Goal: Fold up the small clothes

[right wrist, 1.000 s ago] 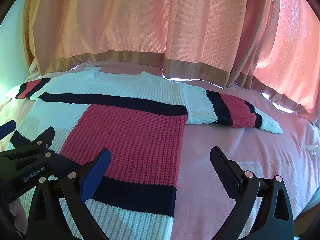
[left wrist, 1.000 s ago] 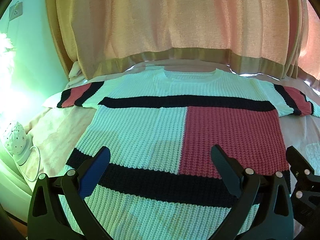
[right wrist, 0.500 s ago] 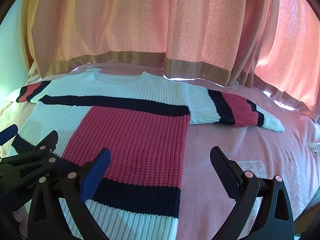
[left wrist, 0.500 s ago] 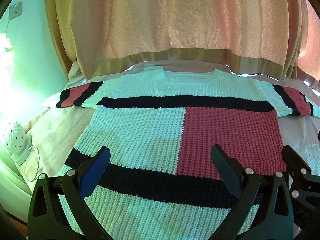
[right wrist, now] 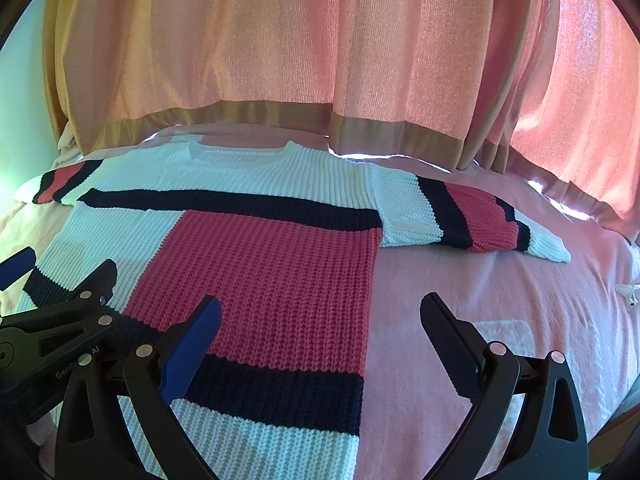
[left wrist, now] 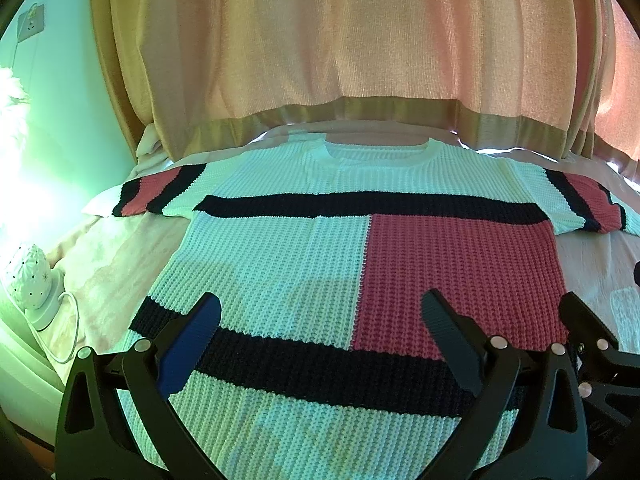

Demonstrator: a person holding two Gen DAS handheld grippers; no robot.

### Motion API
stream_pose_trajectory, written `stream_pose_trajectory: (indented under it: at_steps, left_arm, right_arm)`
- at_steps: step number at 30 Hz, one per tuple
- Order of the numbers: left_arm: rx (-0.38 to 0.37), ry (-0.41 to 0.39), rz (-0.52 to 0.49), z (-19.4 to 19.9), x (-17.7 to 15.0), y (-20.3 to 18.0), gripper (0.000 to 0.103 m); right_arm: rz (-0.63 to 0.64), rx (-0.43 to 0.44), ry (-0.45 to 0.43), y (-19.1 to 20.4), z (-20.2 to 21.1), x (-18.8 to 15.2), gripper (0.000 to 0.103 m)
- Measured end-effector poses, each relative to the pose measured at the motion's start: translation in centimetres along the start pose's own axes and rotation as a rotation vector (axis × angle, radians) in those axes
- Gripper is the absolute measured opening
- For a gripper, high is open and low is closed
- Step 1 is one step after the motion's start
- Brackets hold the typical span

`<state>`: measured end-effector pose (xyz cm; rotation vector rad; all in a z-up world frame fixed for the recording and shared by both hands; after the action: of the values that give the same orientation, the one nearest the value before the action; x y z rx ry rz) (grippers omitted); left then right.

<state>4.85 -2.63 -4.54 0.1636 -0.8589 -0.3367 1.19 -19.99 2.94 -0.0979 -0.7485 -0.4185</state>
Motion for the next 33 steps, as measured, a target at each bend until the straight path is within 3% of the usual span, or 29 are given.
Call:
stream_pose_trajectory:
  at_steps: [17,27,30,33]
  left_arm:
    - [0.002,0.003,0.006,0.0,0.1,0.1,0.098]
    - [-0.005,-0.019,0.048,0.7,1.6,0.1,0.098]
    - [-0.036,-0.039,0.071,1.4,3.5,0.5,0.098]
    - [-0.067,-0.061,0.114,1.5,5.7,1.4,0.098]
  right_arm:
    - [-0.005,0.001,0.003,-0.3,-0.2,-0.1,0.098]
    - [-0.079,0.036,0.014,-3.6,-0.4,1.6,0.098]
    - [-0.100,0.069,-0.046,-7.0,0.9,4.3,0.098]
    - [-0.185,0.080,-0.074,-13.5,0.8,7.2,0.098]
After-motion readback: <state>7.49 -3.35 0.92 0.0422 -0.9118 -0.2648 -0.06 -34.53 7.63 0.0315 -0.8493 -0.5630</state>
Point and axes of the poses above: each gripper's, at about its wrist camera, not at the fingertips, and z roughly against the way its jaws point, y to its left, x to its top, the point moved 7 cm from there along -z, roughly the way its jaws point, and after that the axes turned 11 degrees about -z, right-handed, at the moved point
